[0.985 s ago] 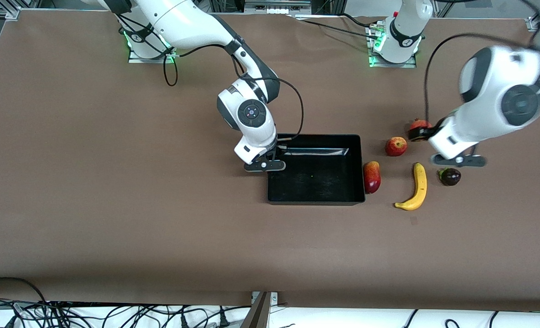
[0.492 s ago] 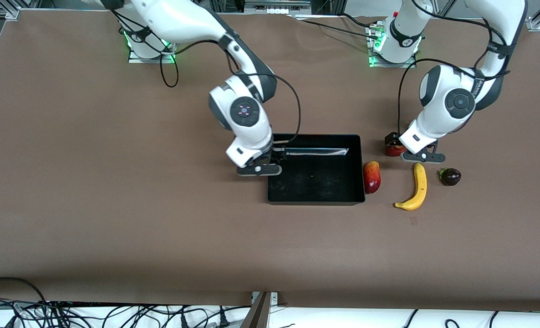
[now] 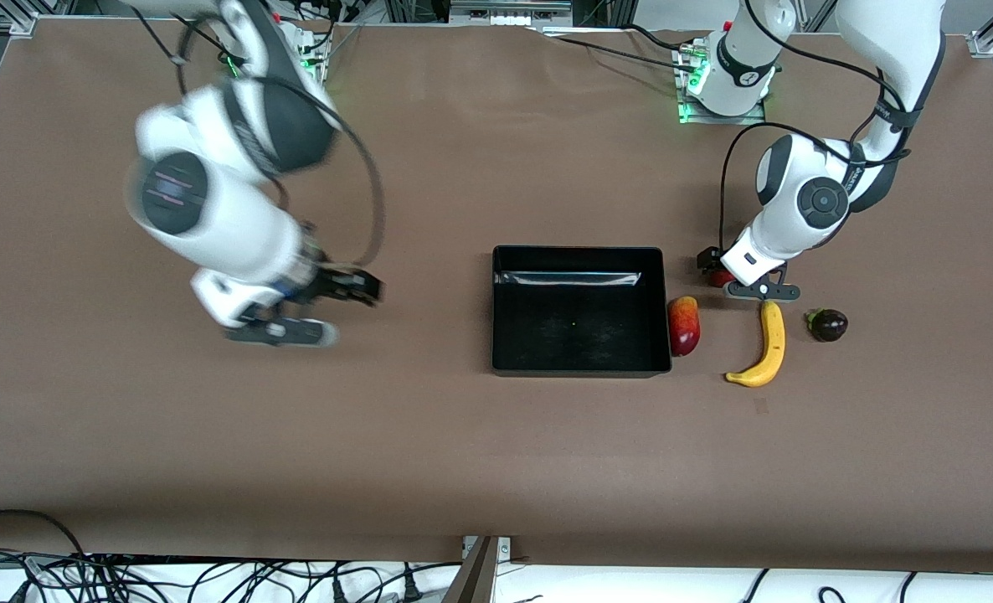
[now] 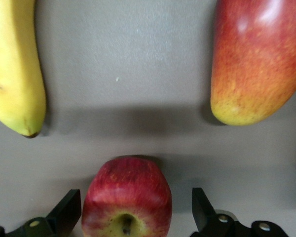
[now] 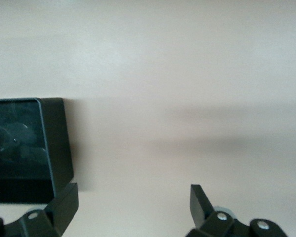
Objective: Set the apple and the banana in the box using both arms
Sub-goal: 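Carry the apple into the box while the right gripper returns to rest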
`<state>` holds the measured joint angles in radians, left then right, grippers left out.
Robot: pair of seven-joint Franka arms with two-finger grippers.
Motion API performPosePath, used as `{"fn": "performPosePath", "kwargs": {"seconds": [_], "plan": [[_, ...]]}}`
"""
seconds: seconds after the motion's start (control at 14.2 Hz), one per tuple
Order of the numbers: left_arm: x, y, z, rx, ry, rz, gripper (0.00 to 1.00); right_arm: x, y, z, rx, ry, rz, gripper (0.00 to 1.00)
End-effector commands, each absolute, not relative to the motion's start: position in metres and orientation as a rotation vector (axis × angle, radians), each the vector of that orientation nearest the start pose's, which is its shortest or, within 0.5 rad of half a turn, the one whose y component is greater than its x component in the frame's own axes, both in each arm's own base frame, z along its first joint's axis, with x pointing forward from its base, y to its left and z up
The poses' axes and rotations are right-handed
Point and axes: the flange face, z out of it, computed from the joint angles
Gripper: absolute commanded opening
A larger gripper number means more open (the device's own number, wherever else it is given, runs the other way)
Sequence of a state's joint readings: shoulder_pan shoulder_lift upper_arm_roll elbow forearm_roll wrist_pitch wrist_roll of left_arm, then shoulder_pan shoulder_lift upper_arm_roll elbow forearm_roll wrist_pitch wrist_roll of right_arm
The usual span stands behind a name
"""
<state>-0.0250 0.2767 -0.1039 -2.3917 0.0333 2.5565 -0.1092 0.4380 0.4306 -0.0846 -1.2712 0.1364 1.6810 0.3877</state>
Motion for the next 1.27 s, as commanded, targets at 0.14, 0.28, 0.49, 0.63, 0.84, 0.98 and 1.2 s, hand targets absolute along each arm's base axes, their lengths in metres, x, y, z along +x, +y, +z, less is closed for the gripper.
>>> {"fn": "performPosePath", "kwargs": {"seconds": [0.14, 0.28, 0.49, 0.63, 0.84, 0.98, 1.2], "plan": [[0.494, -0.066, 0.205, -3.144, 0.089, 0.130, 0.25, 0.582, 0.168, 0.556, -3.028, -0.017, 0.101, 1.00], [0.508, -0.069, 0.236, -3.146, 0.084, 0.052, 0.26, 0.571, 0.131, 0.565, -3.020, -0.024, 0.095, 1.00], [0.550, -0.086, 0.300, -3.140, 0.089, 0.109, 0.27, 0.567, 0.081, 0.570, -3.011, -0.081, 0.110, 1.00], [0.577, -0.118, 0.342, -3.149, 0.065, 0.190, 0.28, 0.561, 0.066, 0.576, -3.025, -0.077, 0.102, 1.00], [0.584, -0.206, 0.351, -3.157, -0.181, 0.237, 0.28, 0.544, 0.062, 0.585, -3.084, -0.109, 0.074, 1.00], [0.585, -0.246, 0.334, -3.166, -0.229, 0.244, 0.28, 0.543, 0.060, 0.592, -3.104, -0.115, 0.054, 1.00], [0.576, -0.279, 0.286, -3.174, -0.231, 0.239, 0.28, 0.546, 0.062, 0.595, -3.117, -0.119, 0.034, 1.00]]}}
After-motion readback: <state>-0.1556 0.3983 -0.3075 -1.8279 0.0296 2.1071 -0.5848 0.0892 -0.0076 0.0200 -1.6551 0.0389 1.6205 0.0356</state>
